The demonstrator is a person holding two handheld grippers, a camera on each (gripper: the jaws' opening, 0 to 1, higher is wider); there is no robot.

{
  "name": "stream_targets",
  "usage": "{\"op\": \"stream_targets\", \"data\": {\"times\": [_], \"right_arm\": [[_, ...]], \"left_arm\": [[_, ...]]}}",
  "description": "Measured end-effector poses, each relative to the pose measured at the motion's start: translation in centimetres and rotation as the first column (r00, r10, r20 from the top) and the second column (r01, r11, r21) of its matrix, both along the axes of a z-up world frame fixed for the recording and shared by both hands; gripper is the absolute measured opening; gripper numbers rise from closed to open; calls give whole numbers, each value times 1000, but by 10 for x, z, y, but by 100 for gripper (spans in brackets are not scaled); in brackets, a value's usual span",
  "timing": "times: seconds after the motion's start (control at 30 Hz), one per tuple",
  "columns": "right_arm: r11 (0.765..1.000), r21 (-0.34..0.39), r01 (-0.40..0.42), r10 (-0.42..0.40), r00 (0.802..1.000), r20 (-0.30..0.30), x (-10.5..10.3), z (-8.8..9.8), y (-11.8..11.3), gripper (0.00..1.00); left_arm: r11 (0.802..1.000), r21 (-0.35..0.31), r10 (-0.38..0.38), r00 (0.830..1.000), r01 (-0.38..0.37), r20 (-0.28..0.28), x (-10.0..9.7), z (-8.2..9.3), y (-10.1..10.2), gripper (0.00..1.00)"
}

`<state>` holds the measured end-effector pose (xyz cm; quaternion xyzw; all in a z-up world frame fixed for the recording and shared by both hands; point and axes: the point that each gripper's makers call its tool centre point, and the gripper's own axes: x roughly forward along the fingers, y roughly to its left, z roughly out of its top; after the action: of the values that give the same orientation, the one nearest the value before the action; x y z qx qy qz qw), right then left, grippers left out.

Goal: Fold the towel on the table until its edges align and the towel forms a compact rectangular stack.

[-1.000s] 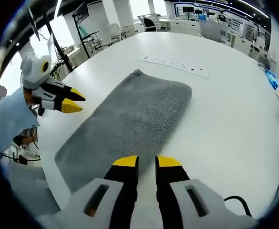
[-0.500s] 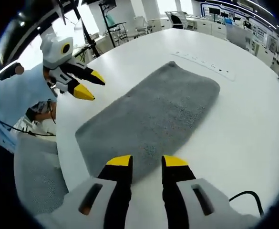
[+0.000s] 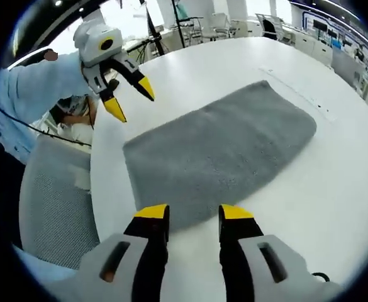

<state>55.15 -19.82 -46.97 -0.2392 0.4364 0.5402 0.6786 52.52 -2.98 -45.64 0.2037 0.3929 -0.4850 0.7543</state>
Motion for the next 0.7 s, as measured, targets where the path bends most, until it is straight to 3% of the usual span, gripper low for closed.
{"op": "stream_targets", "data": {"times": [0.13,0.23,0.37,0.5,0.7], "right_arm": [[998,-26,-53,53,998,14,-10,1,2,30],[996,-32,-89,90,996,12,-18,1,5,29],[990,-45,-137,138,990,12,-31,-1,8,28],[978,-60,-199,200,980,12,-48,-6,11,25],[965,-78,-250,252,968,10,-65,-11,15,24]], "left_arm": [[995,32,-91,996,92,-19,-17,-1,-11,43],[986,80,-148,989,149,-24,-17,-13,-5,42],[980,79,-180,983,182,-28,-27,-13,-15,39],[960,96,-263,965,263,-14,-38,-16,-26,35],[933,156,-325,945,325,-26,-50,-30,-31,35]]}}
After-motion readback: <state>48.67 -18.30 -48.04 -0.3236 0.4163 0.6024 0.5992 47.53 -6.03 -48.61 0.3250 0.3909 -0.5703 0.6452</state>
